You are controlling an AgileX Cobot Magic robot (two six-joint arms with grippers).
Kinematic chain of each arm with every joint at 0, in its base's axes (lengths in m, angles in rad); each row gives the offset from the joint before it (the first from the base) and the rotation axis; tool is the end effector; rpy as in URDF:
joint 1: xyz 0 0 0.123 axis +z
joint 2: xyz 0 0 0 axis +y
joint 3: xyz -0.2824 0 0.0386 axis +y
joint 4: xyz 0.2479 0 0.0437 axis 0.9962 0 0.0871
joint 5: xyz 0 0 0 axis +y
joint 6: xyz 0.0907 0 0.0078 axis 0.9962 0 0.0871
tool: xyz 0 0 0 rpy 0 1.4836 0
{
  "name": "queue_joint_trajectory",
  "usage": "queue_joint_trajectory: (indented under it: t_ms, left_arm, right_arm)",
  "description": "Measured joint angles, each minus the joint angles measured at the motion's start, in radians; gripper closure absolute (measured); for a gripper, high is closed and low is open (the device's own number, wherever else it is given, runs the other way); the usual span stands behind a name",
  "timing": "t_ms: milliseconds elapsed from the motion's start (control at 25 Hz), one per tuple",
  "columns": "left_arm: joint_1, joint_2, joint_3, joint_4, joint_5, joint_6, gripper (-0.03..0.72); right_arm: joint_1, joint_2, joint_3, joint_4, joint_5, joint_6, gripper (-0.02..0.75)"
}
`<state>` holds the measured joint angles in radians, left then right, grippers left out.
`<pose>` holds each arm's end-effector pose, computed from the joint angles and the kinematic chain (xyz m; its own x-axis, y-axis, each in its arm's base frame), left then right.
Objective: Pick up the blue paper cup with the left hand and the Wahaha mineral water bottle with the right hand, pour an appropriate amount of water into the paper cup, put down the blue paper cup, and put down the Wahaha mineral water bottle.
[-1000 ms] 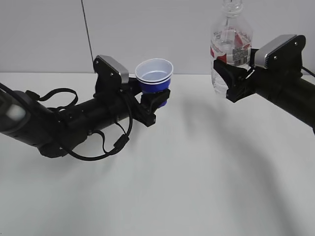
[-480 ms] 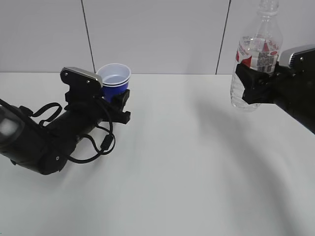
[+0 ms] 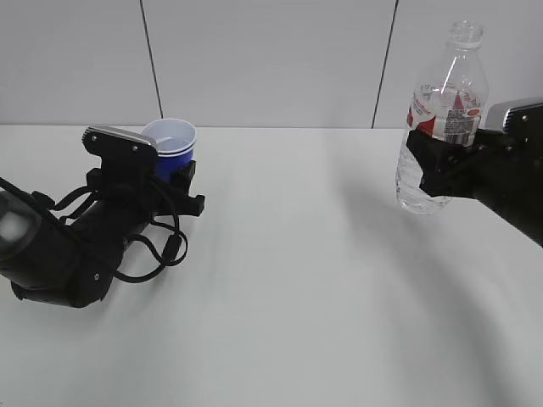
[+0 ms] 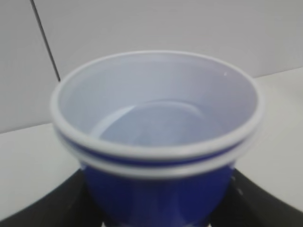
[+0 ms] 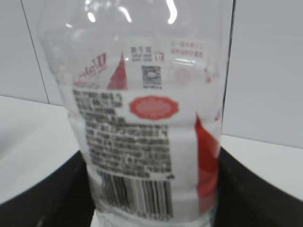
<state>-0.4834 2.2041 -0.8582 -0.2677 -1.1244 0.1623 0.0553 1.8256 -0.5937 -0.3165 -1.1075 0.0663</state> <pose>0.3497 -0.1590 0.0827 -0.1202 0.1118 -0.9864 0.2480 0.9655 0.0792 0.3176 0.0429 0.1621 -0.0315 -0.0777 -0.9965 -0.3342 0.9404 -0.0628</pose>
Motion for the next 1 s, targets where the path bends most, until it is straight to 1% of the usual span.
queue_joint_trajectory:
  t_ms: [160,320,400,560,1000]
  left_arm:
    - [0.019,0.028,0.000,-0.006,0.000,-0.005,0.242]
    - [0.039,0.045,0.000,-0.006,-0.002,-0.085,0.242]
    - [0.050,0.062,-0.007,-0.006,-0.002,-0.108,0.242]
    - [0.065,0.099,-0.032,-0.010,-0.002,-0.120,0.242]
    - [0.065,0.148,-0.055,0.000,-0.022,-0.121,0.242]
  right_arm:
    - [0.000,-0.002,0.000,0.000,0.000,0.001,0.267]
    - [0.000,-0.004,0.000,0.000,0.000,0.001,0.267]
    - [0.000,-0.004,0.000,0.002,0.000,0.001,0.267]
    - [0.000,-0.004,0.000,0.002,0.000,0.001,0.267]
    - [0.000,-0.004,0.000,-0.001,0.000,-0.003,0.267]
